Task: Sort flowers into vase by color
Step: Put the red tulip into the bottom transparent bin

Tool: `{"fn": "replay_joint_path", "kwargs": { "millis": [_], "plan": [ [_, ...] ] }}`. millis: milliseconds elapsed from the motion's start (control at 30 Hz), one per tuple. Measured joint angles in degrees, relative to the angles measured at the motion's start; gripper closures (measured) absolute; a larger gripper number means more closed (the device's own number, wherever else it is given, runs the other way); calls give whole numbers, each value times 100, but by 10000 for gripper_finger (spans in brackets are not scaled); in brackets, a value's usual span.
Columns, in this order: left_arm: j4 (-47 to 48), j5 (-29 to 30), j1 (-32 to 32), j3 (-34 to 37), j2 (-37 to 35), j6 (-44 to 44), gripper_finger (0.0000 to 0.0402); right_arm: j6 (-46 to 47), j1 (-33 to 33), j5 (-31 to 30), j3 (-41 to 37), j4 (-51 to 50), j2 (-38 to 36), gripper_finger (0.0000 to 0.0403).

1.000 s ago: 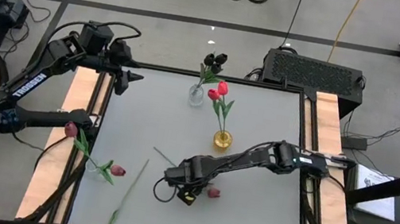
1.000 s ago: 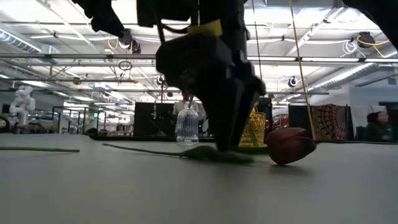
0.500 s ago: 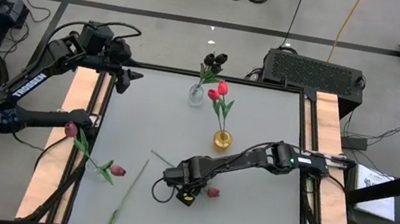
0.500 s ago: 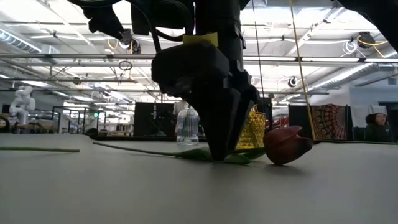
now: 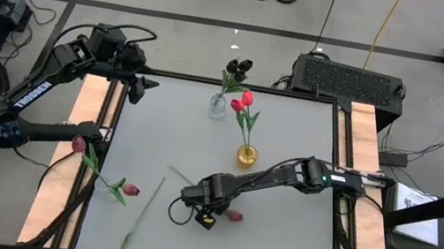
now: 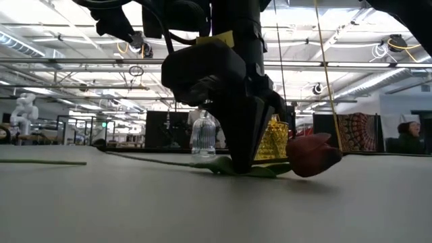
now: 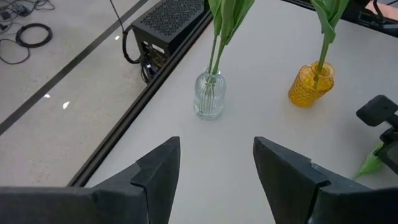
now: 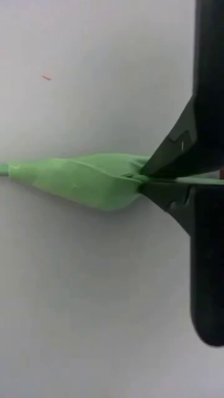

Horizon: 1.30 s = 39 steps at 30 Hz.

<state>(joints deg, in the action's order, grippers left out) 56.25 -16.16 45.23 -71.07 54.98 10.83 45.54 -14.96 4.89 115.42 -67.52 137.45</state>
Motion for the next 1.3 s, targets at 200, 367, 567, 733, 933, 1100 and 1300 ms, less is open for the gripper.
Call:
{"fn": "replay_joint_path", "kwargs": {
  "millis": [200, 367, 567, 733, 933, 1100, 1300],
  "plan": [
    [-2, 42, 2, 0, 0, -2, 191, 29, 6, 104, 0, -11, -4, 400],
    [-2, 44, 2, 0, 0, 4, 191, -57, 4, 111, 0, -7, -4, 402],
    [-17, 45, 2, 0, 0, 7, 191, -51, 18, 155, -9, -130, -122, 402],
    [-20, -20, 2, 0, 2, 47, 191, 253, 93, 166, -9, -158, -444, 402],
    [-17, -59, 0, 0, 2, 175, 191, 579, 151, 161, 158, -133, -899, 403],
    [28, -358, 2, -73, 2, 357, 191, 891, 191, 154, 492, -141, -1194, 403],
    [76, -830, 0, -488, 2, 865, 191, 1228, 216, 144, 1032, -180, -1397, 403]
  ]
}}
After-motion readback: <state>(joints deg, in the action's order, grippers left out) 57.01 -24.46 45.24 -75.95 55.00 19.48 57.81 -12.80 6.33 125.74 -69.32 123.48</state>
